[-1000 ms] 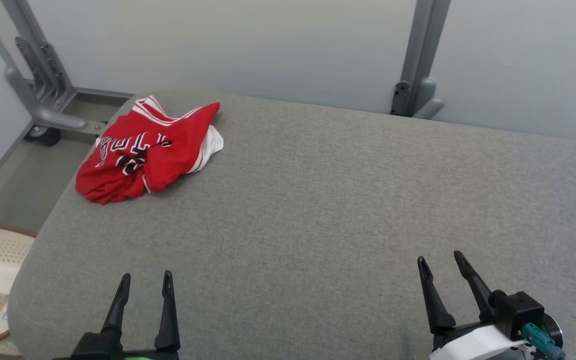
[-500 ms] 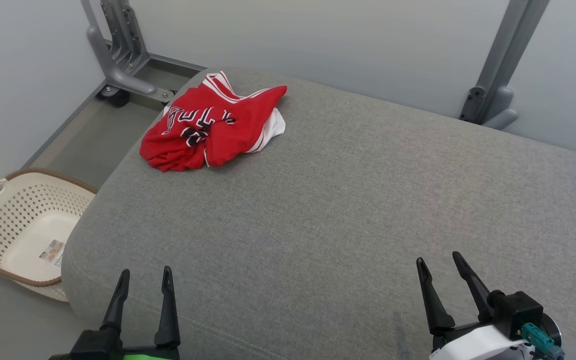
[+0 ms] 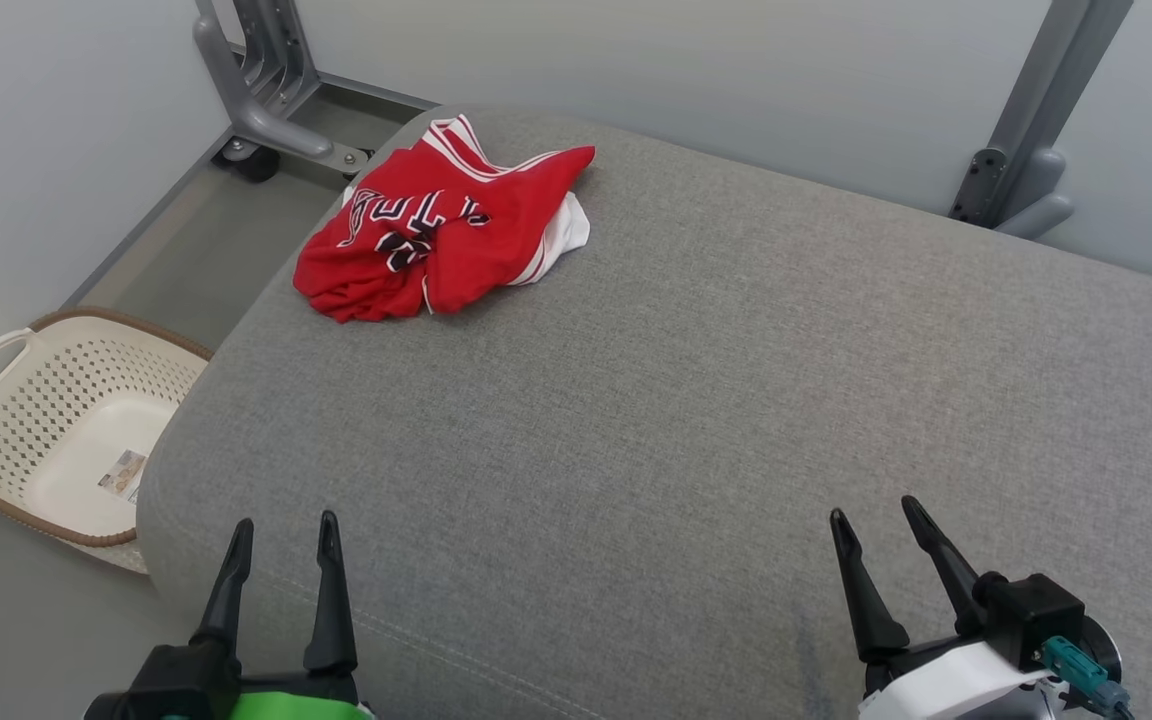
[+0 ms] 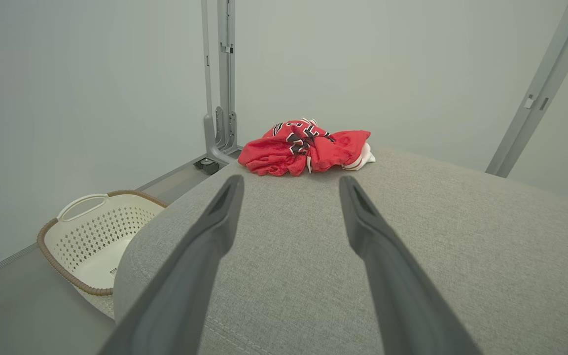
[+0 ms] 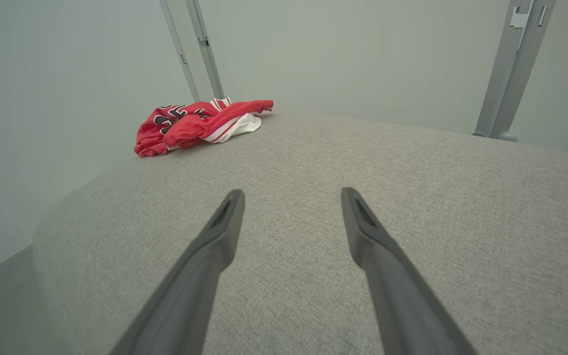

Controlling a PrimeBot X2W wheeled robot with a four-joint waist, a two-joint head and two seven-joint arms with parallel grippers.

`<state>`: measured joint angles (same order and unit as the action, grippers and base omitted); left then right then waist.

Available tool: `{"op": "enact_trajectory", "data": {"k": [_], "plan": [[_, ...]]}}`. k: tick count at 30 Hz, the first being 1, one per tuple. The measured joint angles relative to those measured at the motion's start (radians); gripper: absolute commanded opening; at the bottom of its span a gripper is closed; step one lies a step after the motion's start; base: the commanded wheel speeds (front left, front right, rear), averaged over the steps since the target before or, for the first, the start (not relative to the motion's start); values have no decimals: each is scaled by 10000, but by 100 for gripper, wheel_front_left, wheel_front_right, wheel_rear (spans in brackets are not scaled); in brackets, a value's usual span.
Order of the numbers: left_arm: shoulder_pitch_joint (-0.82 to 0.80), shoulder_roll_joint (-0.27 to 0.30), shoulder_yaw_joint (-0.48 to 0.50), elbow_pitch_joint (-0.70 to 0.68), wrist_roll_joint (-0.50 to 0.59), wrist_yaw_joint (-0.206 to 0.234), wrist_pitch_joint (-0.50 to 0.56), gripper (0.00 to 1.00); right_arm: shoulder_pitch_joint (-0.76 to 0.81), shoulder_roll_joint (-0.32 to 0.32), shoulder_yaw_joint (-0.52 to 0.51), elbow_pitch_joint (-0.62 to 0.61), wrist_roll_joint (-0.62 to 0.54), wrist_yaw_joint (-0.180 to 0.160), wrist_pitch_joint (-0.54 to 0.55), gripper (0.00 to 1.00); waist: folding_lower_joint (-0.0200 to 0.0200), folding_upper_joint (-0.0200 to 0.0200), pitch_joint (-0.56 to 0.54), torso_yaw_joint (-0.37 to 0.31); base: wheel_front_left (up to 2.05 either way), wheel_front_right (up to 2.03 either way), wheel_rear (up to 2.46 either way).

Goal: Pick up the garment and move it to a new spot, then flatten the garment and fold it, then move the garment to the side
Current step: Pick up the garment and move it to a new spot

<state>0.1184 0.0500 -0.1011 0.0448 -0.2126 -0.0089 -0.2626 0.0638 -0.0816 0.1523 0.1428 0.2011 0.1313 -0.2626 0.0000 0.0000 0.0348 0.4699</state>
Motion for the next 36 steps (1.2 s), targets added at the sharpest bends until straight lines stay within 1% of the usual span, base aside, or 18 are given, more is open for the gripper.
{"op": "enact_trajectory", "data": {"k": [7, 12, 21, 24, 27, 31, 33, 36], "plan": [[-495, 0, 48, -113, -153, 59, 0, 100, -261, -178, 174, 25, -2, 2, 0, 100, 0, 0, 347, -147, 0, 0, 0], [-1277, 2, 299, -159, -251, 86, 0, 100, -468, -309, 290, 40, -10, 2, 0, 100, 0, 0, 631, -341, 0, 0, 0], [-3313, 0, 1011, 186, -491, -257, -6, 100, -1049, -688, 336, 19, -111, 0, 0, 100, 0, 0, 1465, -768, 0, 0, 0], [-4234, 2, 1363, 742, -430, -397, -15, 100, -1185, -838, 282, -27, -165, 2, 0, 100, 0, 0, 1859, -900, 0, 0, 0], [-5281, 6, 1641, 1578, -290, -598, -15, 100, -1321, -984, 255, -56, -211, 0, 0, 100, 0, 0, 2296, -1010, 0, 0, 0], [-6722, 165, 2111, 2704, -330, -888, -13, 100, -1528, -1152, 221, -146, -272, 2, 0, 100, 1, 0, 2901, -1136, 0, 0, 0], [-7355, 397, 2257, 3524, -428, -986, -13, 100, -1621, -1218, 138, -196, -282, 0, 0, 100, 1, 0, 3192, -1198, 0, 0, 0], [-8454, 846, 2213, 5066, -648, -1108, -13, 100, -1724, -1317, 69, -234, -305, 2, 0, 100, 1, 0, 3603, -1295, 0, 0, 0]]}}
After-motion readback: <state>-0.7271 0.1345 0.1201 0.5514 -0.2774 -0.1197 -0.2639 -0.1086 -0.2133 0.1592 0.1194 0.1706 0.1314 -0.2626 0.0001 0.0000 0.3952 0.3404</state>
